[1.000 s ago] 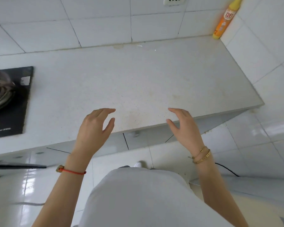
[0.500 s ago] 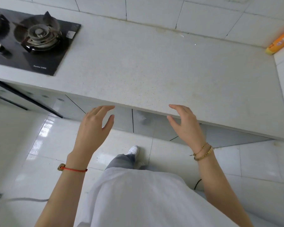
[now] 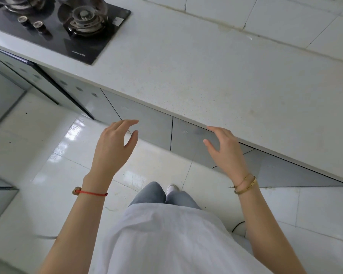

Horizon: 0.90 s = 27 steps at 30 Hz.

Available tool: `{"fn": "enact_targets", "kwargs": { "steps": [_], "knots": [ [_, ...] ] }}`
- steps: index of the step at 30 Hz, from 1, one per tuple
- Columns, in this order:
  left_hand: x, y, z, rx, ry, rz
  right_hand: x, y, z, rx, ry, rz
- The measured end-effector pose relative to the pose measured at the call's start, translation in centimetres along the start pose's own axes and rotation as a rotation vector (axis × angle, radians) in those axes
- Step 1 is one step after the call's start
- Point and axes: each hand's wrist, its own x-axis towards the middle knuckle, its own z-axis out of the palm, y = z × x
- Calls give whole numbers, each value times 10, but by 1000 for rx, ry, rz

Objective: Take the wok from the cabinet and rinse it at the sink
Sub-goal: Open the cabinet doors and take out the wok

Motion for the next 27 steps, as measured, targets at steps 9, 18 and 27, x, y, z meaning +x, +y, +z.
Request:
{"fn": "enact_targets", "kwargs": {
  "steps": [9,18,27],
  "knots": [
    [8,-51,77,-3,24,4,9,42,74,-11,11,-19],
    [10,-135,194,-1,110,93,27,114,210,4,102,-112],
    [37,-187,284,72,286,275,68,172,310,29,288,-288]
  ]
}}
